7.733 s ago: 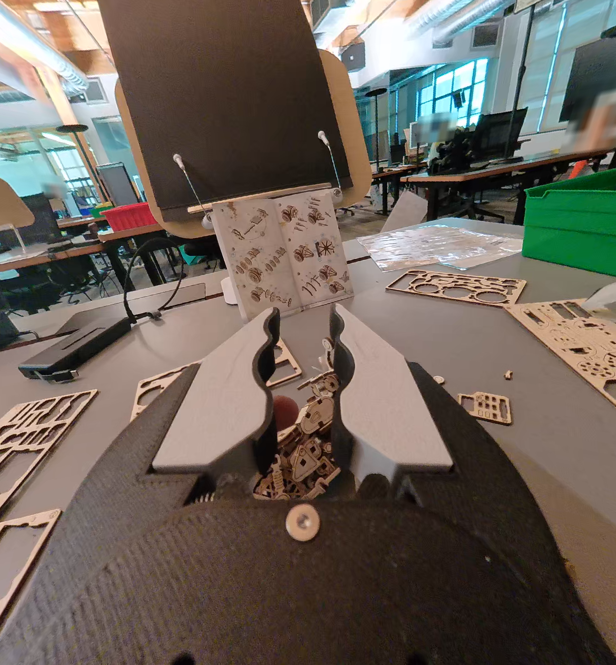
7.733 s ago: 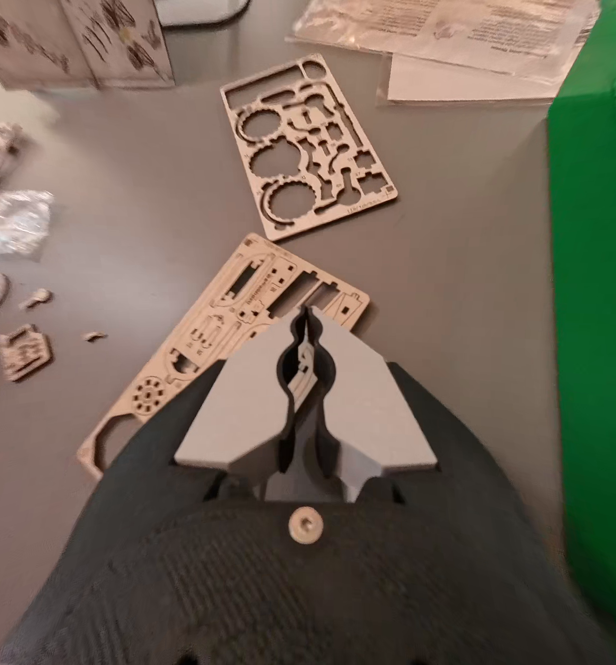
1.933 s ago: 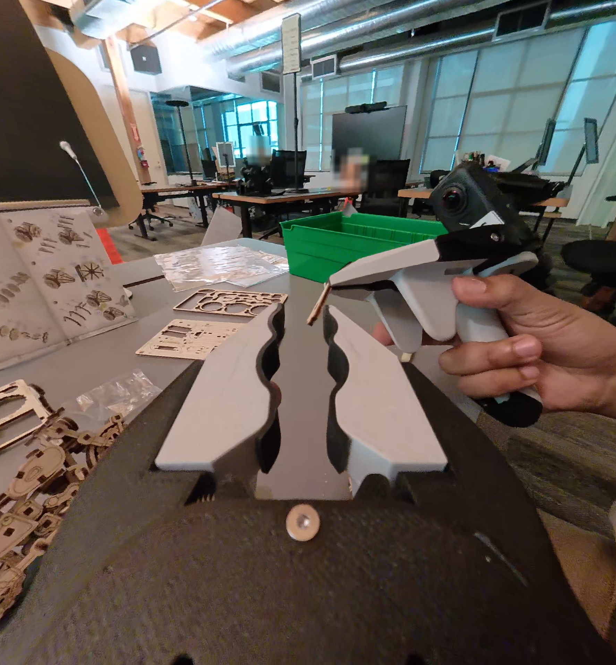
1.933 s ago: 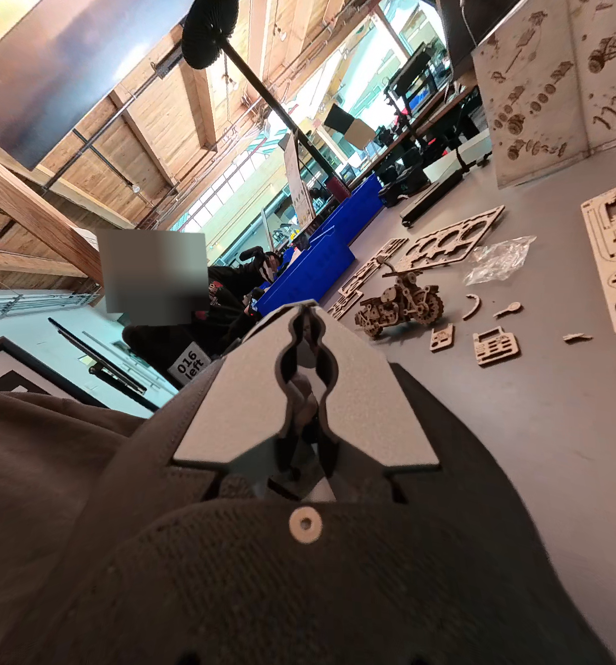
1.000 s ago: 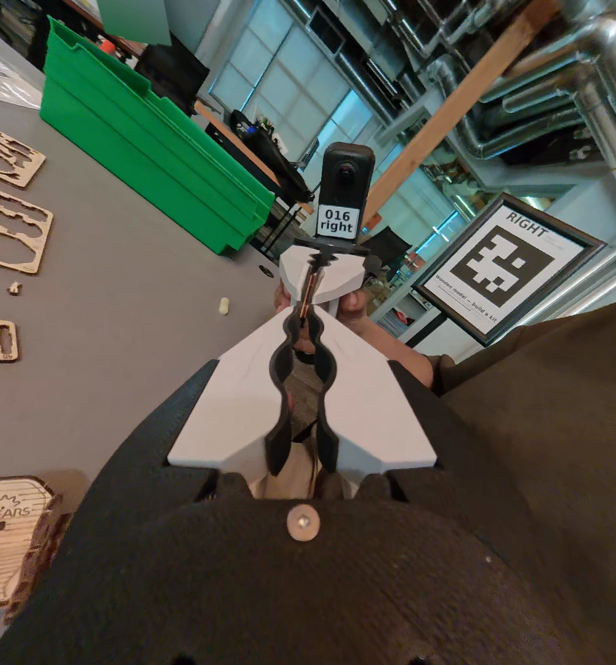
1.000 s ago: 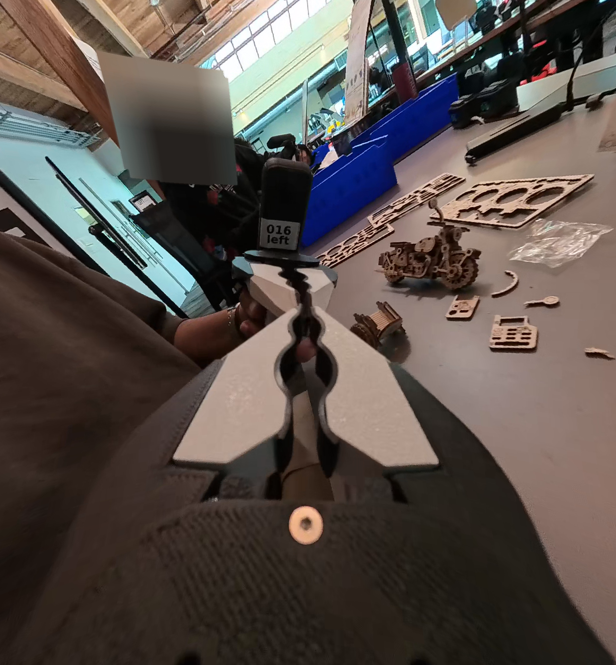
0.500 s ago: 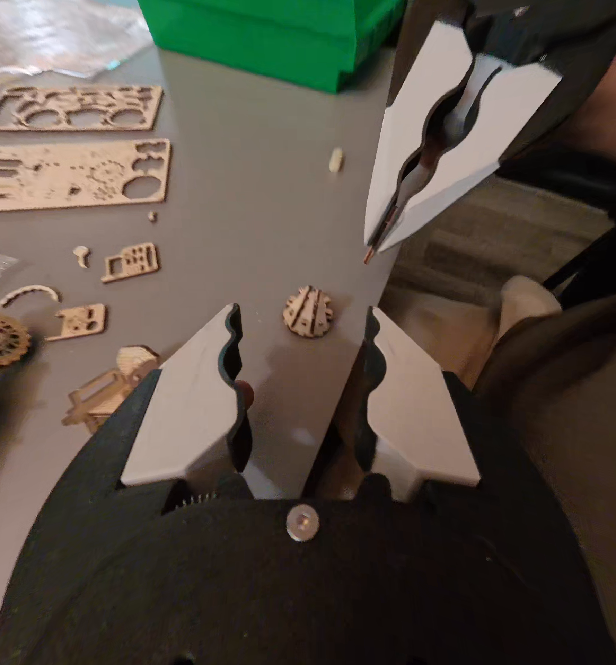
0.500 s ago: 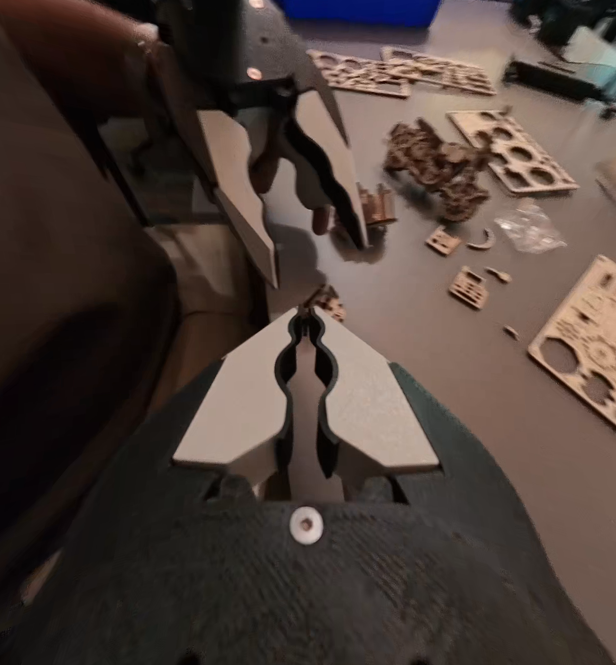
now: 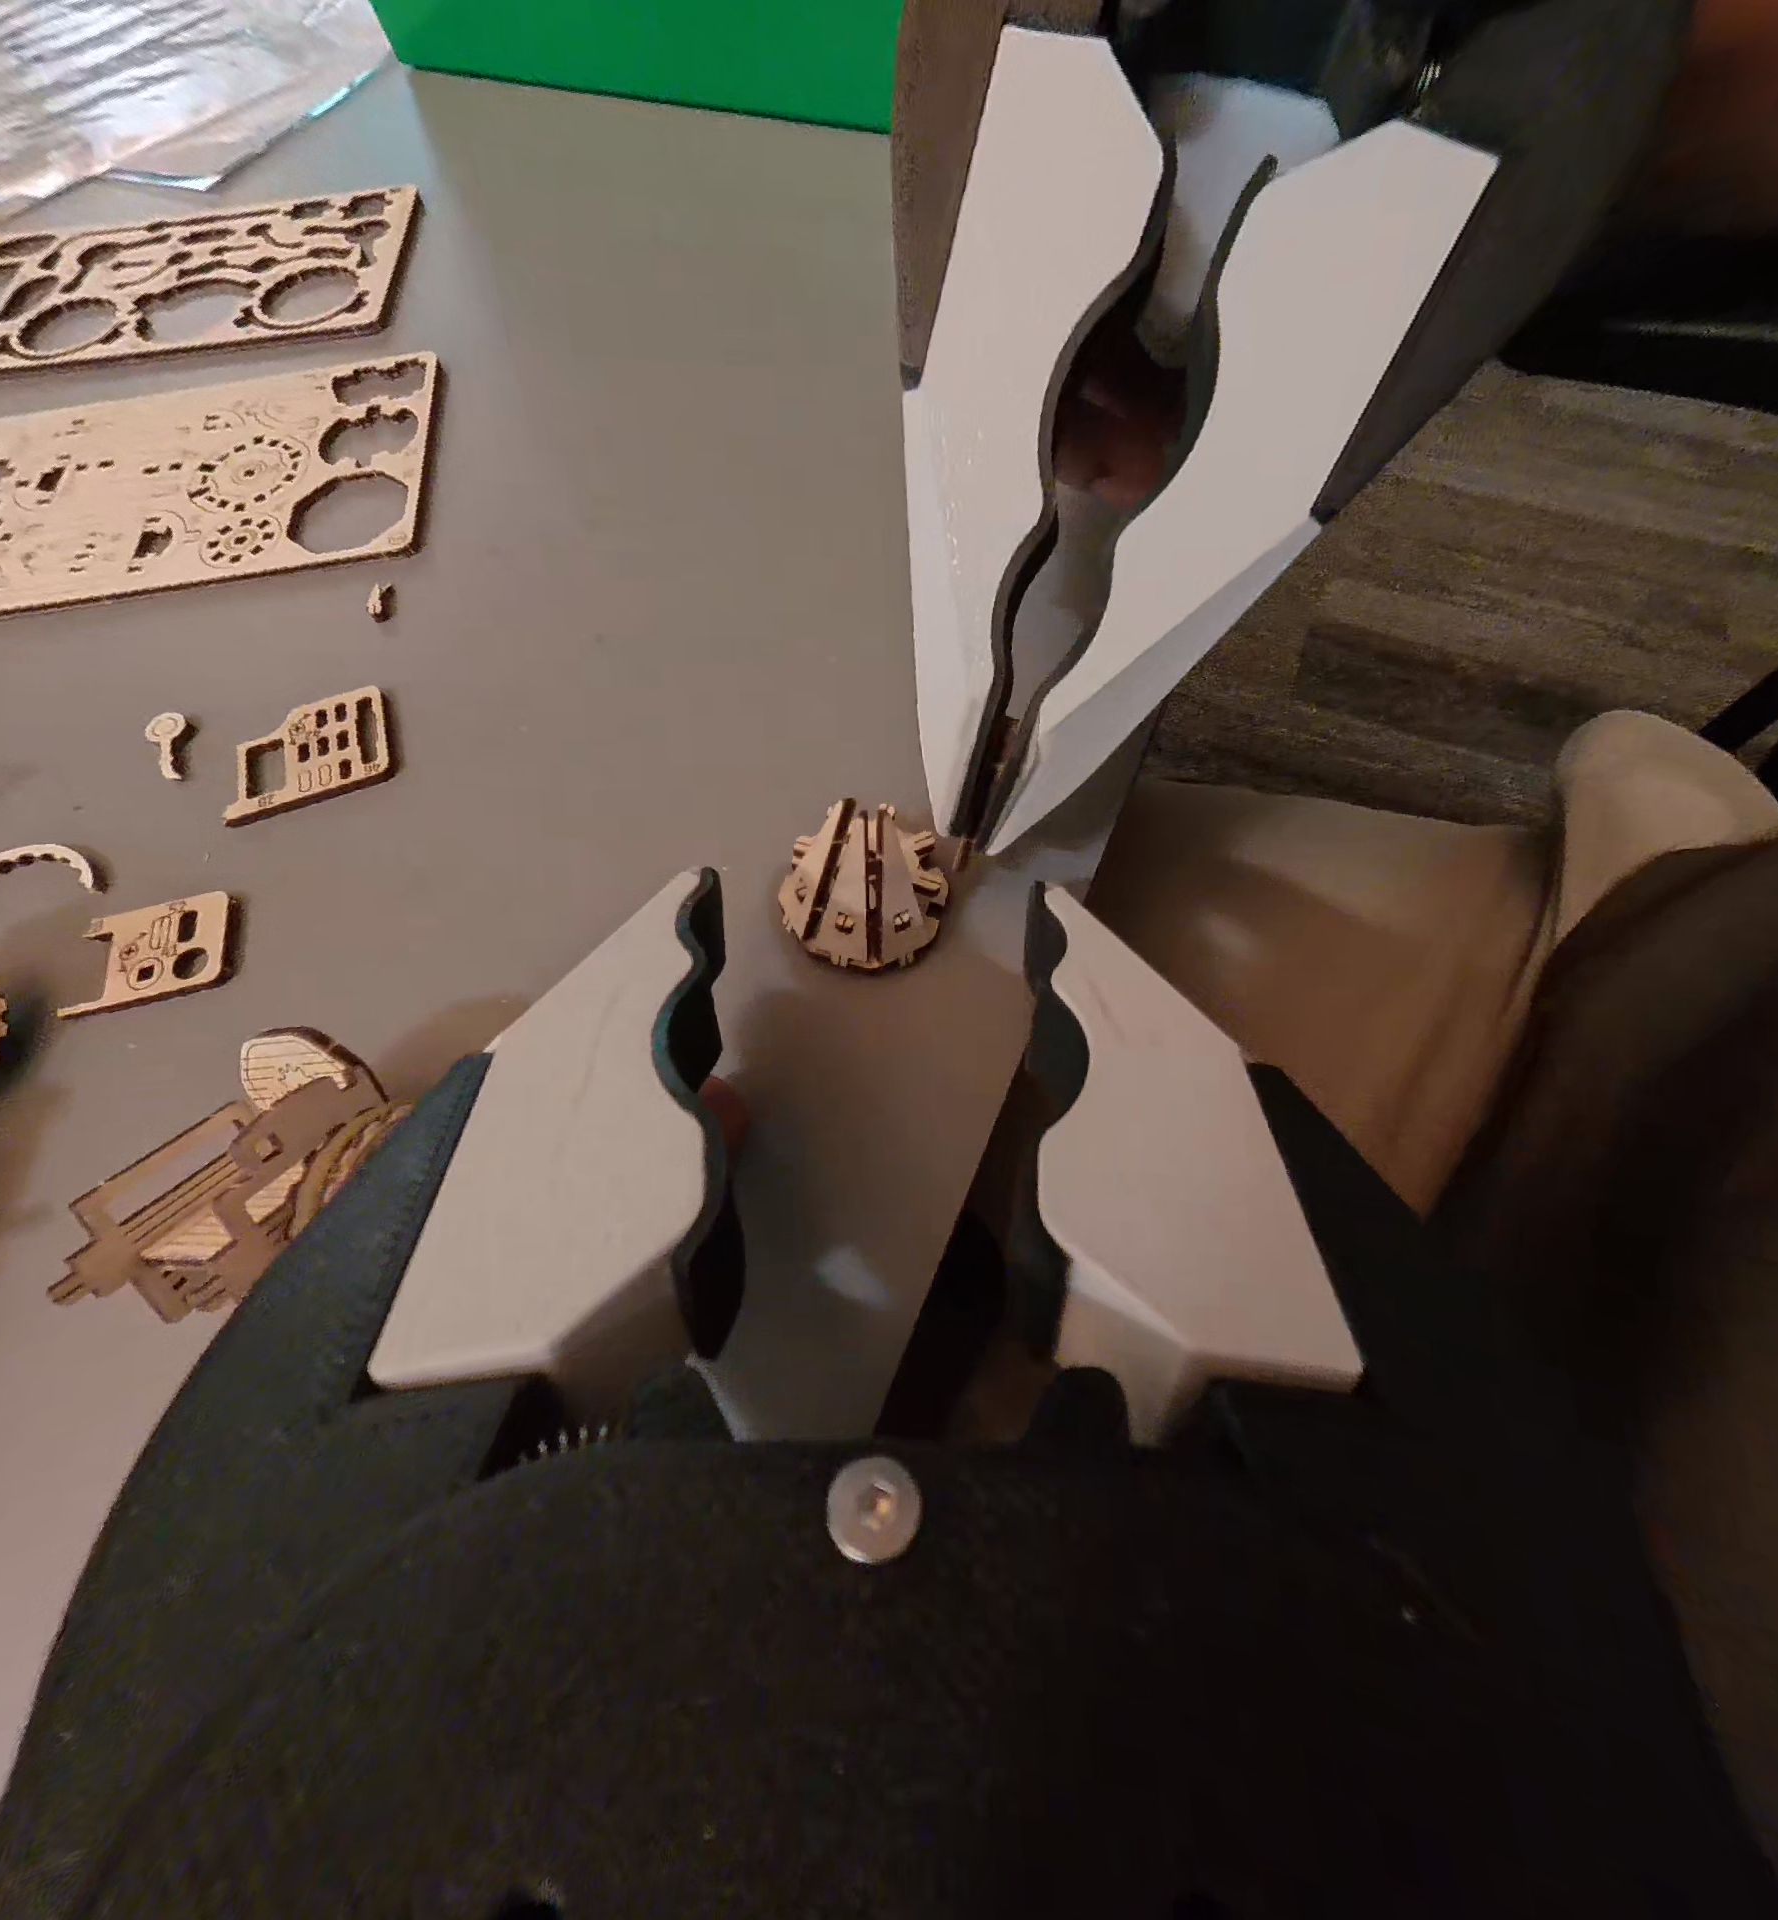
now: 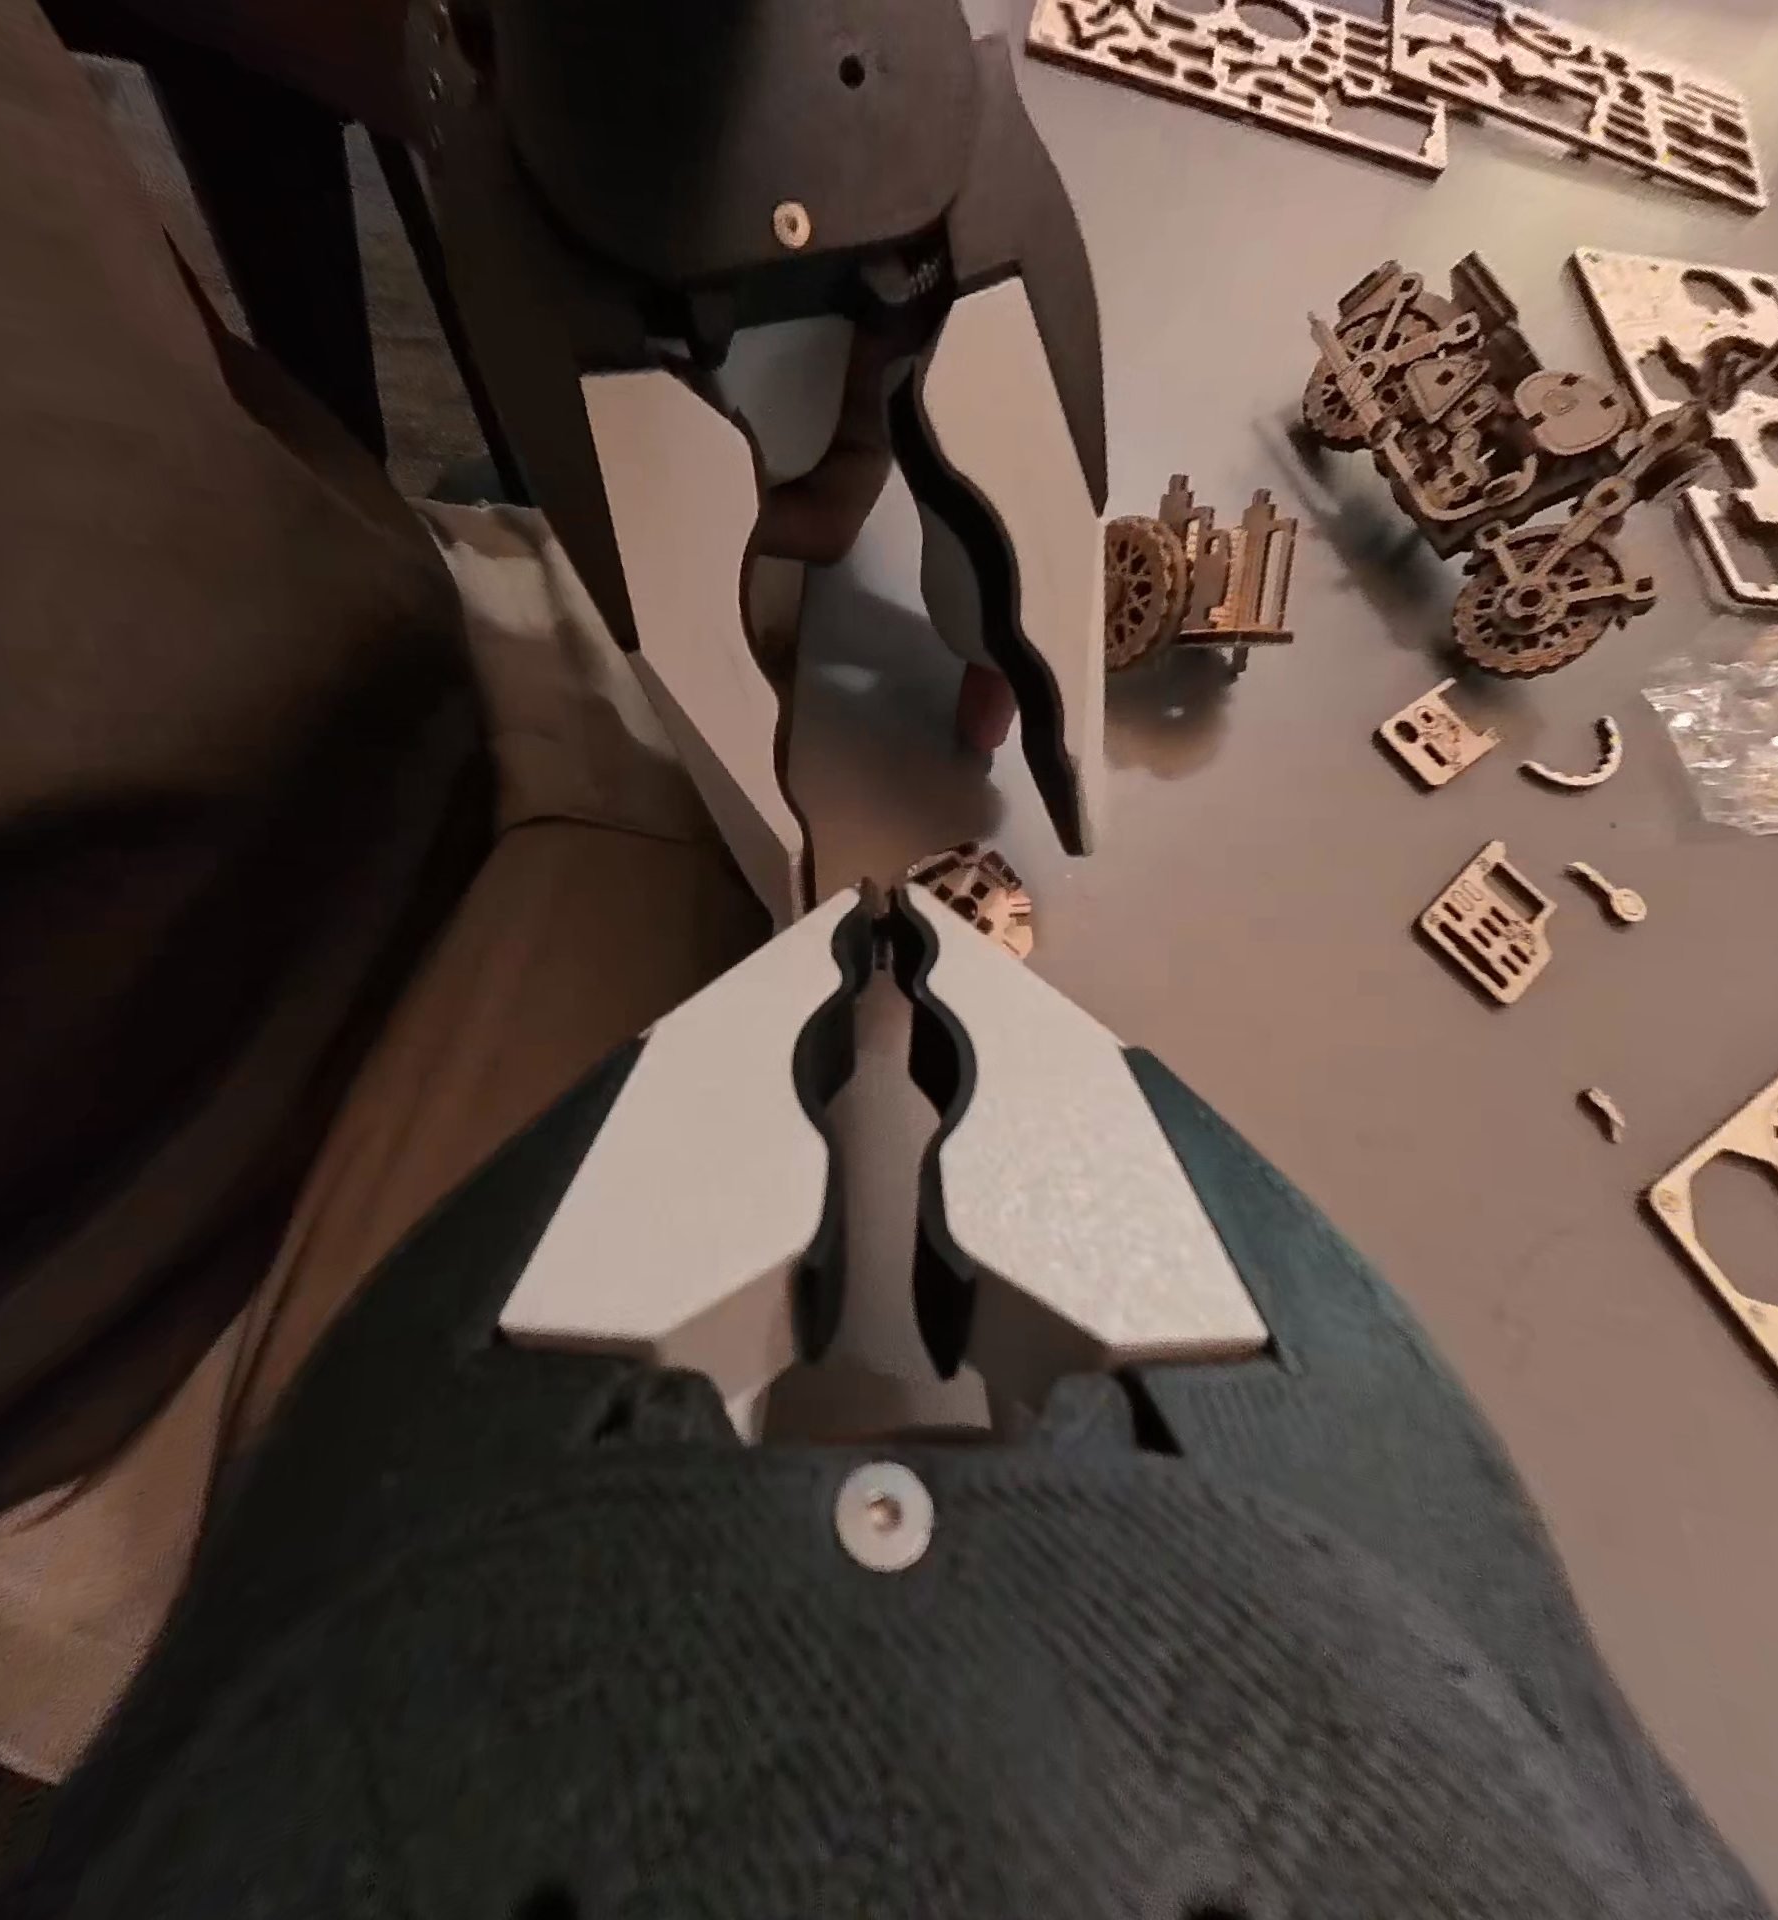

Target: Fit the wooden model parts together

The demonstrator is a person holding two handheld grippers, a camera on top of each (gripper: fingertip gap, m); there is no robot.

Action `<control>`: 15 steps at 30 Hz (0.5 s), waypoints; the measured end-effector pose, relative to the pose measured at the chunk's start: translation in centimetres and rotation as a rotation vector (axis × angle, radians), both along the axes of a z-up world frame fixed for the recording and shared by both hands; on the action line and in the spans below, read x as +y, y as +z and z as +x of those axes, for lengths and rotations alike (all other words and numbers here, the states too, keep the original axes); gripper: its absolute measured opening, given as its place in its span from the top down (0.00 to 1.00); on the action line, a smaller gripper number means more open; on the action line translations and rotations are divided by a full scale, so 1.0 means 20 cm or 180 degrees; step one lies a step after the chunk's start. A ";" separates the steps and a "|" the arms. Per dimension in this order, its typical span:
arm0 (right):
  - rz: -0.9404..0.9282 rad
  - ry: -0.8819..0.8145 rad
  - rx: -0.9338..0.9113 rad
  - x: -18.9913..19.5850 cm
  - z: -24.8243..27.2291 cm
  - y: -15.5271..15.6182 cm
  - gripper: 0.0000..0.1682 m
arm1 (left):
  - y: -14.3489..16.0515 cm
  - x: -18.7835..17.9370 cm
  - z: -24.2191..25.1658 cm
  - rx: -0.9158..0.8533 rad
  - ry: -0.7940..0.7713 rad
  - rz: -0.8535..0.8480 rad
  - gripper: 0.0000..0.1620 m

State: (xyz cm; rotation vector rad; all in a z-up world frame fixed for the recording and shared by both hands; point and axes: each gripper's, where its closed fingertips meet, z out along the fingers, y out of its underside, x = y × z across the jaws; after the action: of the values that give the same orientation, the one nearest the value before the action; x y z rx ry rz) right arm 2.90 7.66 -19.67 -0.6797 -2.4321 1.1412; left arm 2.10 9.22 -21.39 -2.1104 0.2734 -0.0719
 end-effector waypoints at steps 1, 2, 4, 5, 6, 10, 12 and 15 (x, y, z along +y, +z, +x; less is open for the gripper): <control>-0.0048 0.0005 -0.0027 0.00 0.00 0.00 0.99 | 0.00 0.00 0.00 -0.0001 0.0002 0.0006 0.66; -0.0080 -0.0002 -0.0048 0.00 -0.01 0.00 0.99 | 0.00 0.00 0.00 -0.0008 0.0001 0.0012 0.66; -0.0158 -0.0027 -0.0106 0.00 -0.01 -0.01 0.99 | 0.00 0.00 0.00 -0.0013 0.0013 0.0012 0.67; -0.0232 -0.0040 -0.0150 0.00 -0.02 -0.01 0.99 | 0.00 0.00 0.00 -0.0004 0.0024 0.0004 0.68; -0.0313 -0.0052 -0.0203 0.00 -0.02 -0.01 0.99 | 0.00 0.00 -0.01 0.0010 0.0032 -0.0004 0.69; -0.0530 -0.0101 -0.0299 0.02 -0.02 0.01 0.99 | -0.01 0.00 -0.02 0.0056 0.0097 -0.0038 0.76; -0.0610 -0.0098 -0.0343 0.02 -0.02 0.02 0.99 | -0.01 0.01 -0.02 0.0037 0.0110 -0.0032 0.77; -0.0605 -0.0153 -0.0285 0.05 -0.02 0.05 0.99 | 0.00 0.00 -0.02 -0.0024 0.0120 -0.0016 0.80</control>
State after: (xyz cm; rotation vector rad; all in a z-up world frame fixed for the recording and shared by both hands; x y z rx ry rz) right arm 2.60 8.62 -18.71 -0.8589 -2.3855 1.3619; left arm 1.64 9.32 -21.46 -2.1192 0.2292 -0.0583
